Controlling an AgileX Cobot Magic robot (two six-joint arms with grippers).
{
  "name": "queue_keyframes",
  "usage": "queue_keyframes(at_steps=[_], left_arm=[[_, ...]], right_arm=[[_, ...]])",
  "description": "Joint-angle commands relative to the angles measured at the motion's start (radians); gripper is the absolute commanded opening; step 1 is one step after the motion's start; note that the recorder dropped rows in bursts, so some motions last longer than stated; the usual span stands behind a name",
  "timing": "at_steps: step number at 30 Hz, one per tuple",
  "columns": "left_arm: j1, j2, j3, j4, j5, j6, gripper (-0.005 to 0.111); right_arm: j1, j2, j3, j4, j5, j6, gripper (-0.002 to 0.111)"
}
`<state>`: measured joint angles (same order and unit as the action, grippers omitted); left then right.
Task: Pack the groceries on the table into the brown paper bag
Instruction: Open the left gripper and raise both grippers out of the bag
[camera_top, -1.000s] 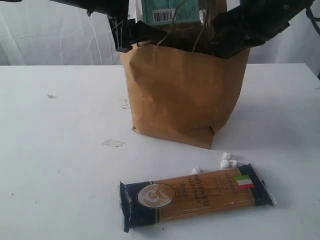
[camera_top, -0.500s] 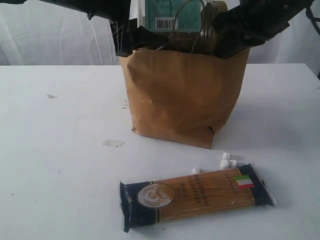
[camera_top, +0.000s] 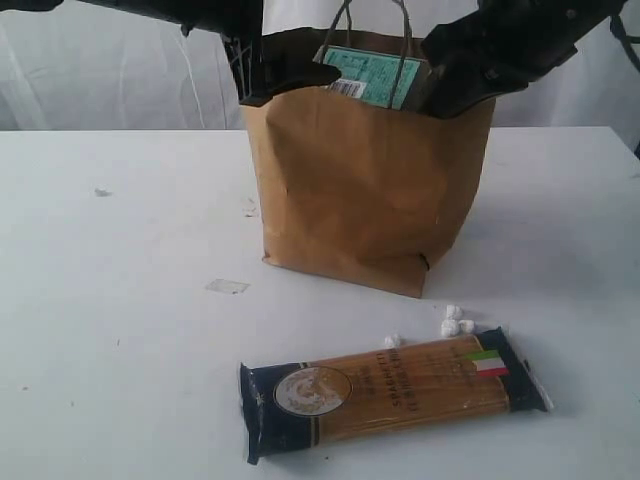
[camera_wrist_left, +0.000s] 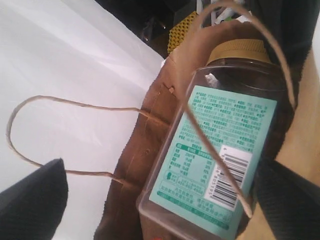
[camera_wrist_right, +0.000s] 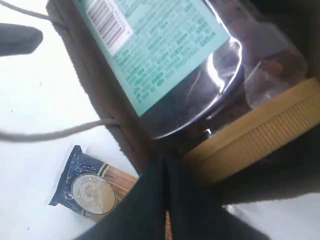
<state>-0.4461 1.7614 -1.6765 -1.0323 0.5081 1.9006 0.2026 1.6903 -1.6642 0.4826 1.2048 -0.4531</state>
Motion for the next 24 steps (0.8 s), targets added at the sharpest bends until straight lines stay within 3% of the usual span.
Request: queue_keyframes(at_steps=[1, 14, 24], left_arm=[[-0.007, -0.005, 0.0, -0.038, 0.009, -0.003, 0.105], [-0.006, -0.158, 0.0, 0.025, 0.014, -0.03, 0.105], [-0.006, -0.192, 0.0, 0.081, 0.012, -0.261, 0.105]], right_arm=[[0.0, -0.003, 0.002, 0.006, 0.016, 0.003, 0.0], [0.0, -0.055, 0.002, -0.002, -0.108, -0.041, 0.0], [-0.004, -0.128, 0.002, -0.106, -0.157, -0.023, 0.0]])
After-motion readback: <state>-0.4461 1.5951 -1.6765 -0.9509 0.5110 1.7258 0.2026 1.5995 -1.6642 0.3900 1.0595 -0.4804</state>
